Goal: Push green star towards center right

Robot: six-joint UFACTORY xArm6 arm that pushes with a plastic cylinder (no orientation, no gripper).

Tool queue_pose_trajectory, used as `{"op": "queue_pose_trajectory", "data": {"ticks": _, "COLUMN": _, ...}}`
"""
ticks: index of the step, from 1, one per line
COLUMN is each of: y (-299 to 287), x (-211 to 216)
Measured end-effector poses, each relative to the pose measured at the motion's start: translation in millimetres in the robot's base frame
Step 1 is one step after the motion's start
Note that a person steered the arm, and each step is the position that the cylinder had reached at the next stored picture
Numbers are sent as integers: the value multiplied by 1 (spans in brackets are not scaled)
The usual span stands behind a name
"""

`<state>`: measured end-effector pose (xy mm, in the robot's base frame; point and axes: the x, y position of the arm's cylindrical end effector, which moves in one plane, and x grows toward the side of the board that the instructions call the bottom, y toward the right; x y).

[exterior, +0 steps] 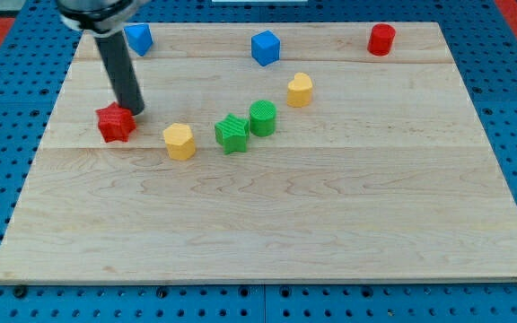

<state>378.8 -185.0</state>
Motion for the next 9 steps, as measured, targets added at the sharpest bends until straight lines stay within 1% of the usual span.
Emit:
{"op": "queue_pose_trajectory", "data": {"ticks": 2, "y": 10, "x": -29}}
{"op": "queue_pose_trajectory", "data": {"ticks": 4, "y": 19, "x": -30}}
{"op": "queue_pose_trajectory", "data": {"ticks": 6, "y": 49, "x": -31}}
{"op": "queue_pose_trajectory", "data": {"ticks": 7, "y": 73, "x": -12}}
{"op": "queue_pose_trajectory", "data": {"ticks": 8, "y": 90, "x": 28}}
{"op": "queue_pose_trajectory", "data": {"ticks": 9, "y": 137, "x": 48}}
